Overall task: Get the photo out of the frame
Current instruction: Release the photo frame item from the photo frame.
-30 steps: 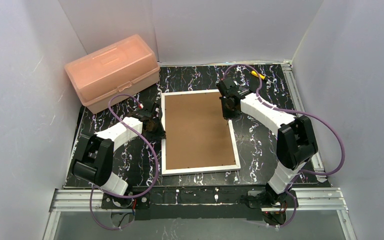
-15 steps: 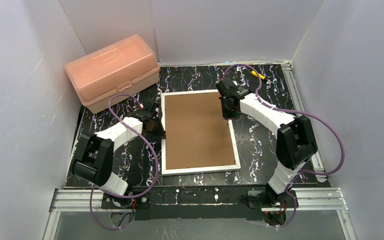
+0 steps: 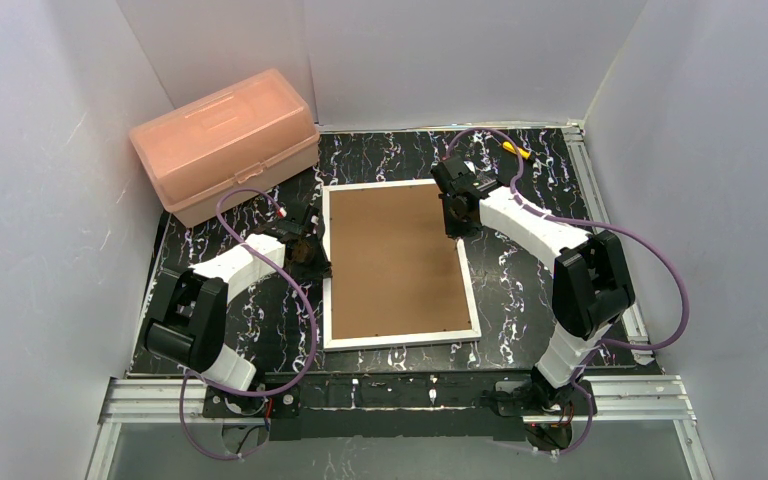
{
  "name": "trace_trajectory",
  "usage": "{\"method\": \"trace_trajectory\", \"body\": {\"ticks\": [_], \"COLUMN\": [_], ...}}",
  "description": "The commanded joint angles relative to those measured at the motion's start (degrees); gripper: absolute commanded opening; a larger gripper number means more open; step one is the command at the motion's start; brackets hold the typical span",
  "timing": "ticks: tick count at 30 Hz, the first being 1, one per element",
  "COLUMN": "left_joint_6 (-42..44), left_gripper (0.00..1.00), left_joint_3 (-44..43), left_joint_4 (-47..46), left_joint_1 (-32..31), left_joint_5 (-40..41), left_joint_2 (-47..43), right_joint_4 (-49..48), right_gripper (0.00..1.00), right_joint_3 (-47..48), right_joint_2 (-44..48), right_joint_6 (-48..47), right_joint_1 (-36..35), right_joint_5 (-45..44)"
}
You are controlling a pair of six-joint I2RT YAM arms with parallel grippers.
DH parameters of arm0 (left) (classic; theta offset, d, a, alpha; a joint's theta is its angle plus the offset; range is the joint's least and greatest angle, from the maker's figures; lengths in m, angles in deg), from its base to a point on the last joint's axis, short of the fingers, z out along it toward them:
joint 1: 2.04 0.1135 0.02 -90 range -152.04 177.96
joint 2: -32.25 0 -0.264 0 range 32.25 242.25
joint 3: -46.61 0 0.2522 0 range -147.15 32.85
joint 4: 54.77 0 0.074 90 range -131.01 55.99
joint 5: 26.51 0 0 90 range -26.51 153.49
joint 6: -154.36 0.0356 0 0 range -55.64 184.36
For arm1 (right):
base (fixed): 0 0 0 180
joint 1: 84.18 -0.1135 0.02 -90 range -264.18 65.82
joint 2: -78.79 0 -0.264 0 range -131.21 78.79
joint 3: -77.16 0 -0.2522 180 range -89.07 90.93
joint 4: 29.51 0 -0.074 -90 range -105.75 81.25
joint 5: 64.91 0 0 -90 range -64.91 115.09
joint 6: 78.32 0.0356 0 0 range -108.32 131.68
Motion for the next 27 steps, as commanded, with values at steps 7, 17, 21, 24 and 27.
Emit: {"method": "trace_trajectory", "body": {"ticks": [7, 17, 21, 24, 27], "left_joint_6": [0.17, 0.00, -0.12, -0.03, -0.01], "left_gripper": [0.03, 0.02, 0.02, 0.02, 0.02], "left_joint_3": [0.32, -0.01, -0.03, -0.03, -0.03], "left_joint_4": [6.05, 6.68, 6.84, 7.06, 7.15], "left_joint_1": [0.53, 0.53, 0.52, 0.49, 0.53], "left_joint_5": [6.04, 6.95, 7.24, 7.55, 7.84], "left_joint_2": [-0.58, -0.32, -0.15, -0.06, 0.03], "right_joint_4": [4.03, 6.19, 6.83, 7.25, 7.42], "right_gripper": [0.01, 0.01, 0.01, 0.01, 0.01], "right_joint_3": [1.88, 2.84, 3.23, 3.46, 3.37], "right_joint_2": [-1.60, -2.23, -2.40, -2.54, -2.60], "right_joint_6": [0.12, 0.56, 0.57, 0.57, 0.57], "right_joint_1": [0.34, 0.32, 0.30, 0.32, 0.34], "right_joint_5": [-4.49, -8.19, -9.44, -10.61, -11.36]}}
